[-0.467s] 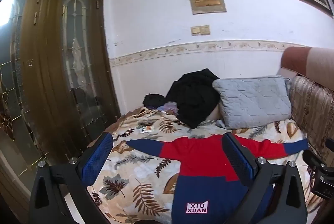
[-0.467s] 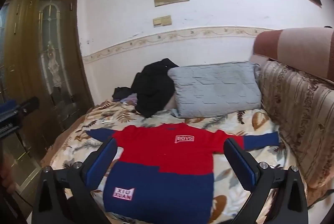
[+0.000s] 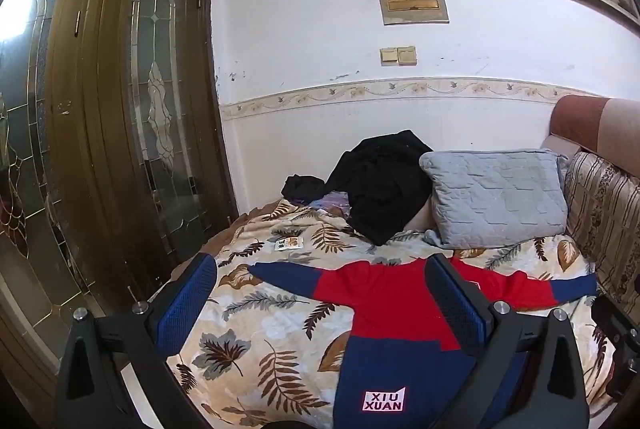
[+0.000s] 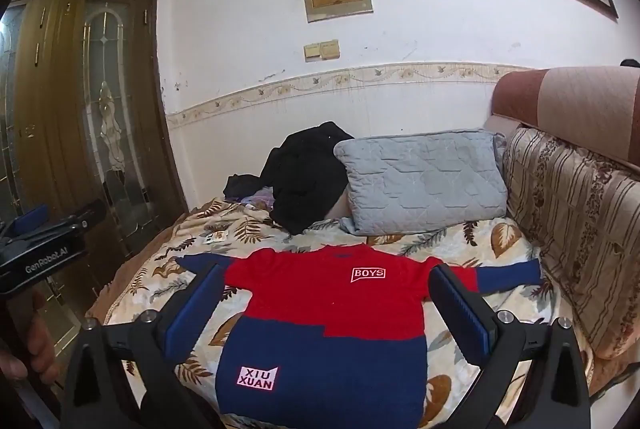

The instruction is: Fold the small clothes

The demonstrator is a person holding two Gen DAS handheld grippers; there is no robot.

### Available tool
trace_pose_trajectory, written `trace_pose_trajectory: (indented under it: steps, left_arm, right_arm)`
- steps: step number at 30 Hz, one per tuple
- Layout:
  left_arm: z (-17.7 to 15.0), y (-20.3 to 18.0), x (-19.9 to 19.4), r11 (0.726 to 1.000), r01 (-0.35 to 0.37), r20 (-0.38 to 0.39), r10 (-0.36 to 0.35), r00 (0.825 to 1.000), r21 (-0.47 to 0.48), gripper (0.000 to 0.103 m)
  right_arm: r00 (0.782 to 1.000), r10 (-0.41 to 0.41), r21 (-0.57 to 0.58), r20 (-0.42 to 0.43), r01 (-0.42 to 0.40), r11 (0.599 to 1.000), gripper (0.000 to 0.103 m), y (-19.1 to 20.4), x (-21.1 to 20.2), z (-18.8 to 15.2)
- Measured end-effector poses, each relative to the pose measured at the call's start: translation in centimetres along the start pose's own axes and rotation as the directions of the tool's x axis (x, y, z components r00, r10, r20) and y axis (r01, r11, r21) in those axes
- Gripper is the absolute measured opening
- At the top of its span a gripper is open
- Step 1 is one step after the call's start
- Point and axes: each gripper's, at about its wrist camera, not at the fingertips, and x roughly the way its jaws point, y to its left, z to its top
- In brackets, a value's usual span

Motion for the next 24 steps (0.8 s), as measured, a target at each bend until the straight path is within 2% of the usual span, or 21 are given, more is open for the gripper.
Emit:
trace_pose_trajectory:
  steps: [1,12,24]
  left_arm:
    - [0.3,0.5,-0.1,1.0,0.002,0.0,-0.002,1.0,-0.004,0.103]
    - [0.3,0.8,-0.1,1.0,0.014,0.001,-0.014,1.0,-0.02,0.103]
    - [0.2,0.9,-1.4,0.999,0.038,0.023,-0.037,0.999,-0.024,0.103]
  right_arm:
    - [1.0,0.009,0.018,-0.016,-0.009,1.0,0.103,-1.0,0.5,0.5]
    - [0.998,-0.002,0.05,-0.07,0.005,0.999,0.103,0.2,1.4,0.6]
    - [0.999,-0.023,0.066,-0.045,0.026,0.997,0.103,-0.5,0.1,0.6]
